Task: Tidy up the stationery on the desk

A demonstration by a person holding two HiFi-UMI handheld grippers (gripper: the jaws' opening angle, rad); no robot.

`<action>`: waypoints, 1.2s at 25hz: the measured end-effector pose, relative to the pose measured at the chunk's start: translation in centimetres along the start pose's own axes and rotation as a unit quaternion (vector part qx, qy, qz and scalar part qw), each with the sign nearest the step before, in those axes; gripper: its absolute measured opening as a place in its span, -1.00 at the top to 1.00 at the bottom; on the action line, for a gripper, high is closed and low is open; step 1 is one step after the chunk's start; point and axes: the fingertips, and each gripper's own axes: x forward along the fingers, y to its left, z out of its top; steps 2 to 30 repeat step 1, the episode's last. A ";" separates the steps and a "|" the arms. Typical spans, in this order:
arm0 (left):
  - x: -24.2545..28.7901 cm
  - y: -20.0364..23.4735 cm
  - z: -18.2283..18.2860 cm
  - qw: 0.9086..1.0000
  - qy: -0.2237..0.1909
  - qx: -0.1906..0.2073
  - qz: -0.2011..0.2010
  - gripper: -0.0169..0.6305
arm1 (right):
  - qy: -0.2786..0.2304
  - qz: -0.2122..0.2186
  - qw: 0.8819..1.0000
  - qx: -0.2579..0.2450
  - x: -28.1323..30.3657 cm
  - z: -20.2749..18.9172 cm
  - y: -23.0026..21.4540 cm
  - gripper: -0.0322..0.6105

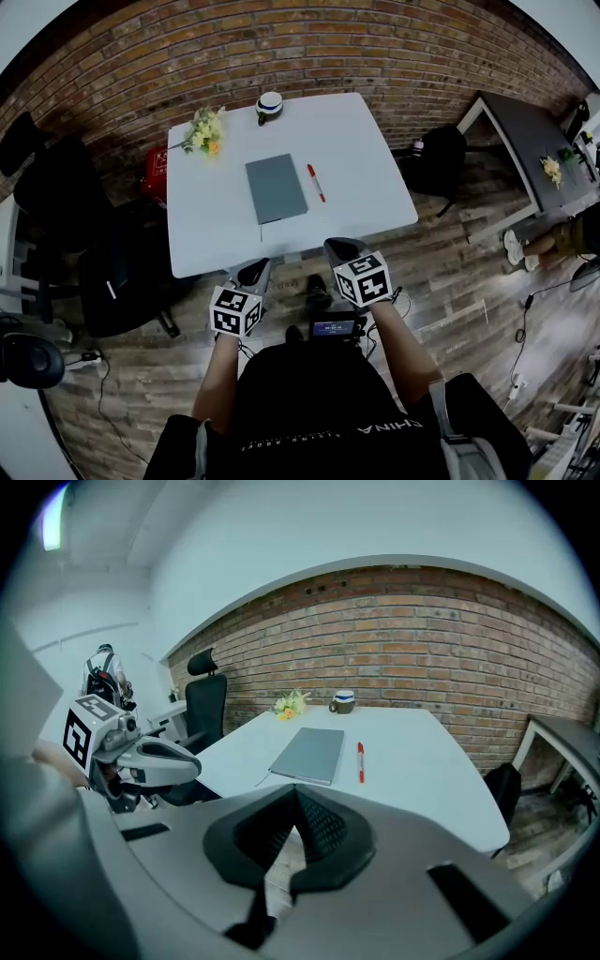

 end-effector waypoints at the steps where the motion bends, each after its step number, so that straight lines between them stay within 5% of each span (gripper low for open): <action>1: 0.0 -0.2 0.0 1.000 0.000 0.002 -0.004 0.91 | 0.000 0.000 1.000 0.000 -0.1 0.0 0.0 0.88; 30: 0.0 -0.2 0.0 1.000 0.000 0.002 -0.004 0.91 | 0.000 0.000 1.000 0.000 -0.1 0.0 0.0 0.88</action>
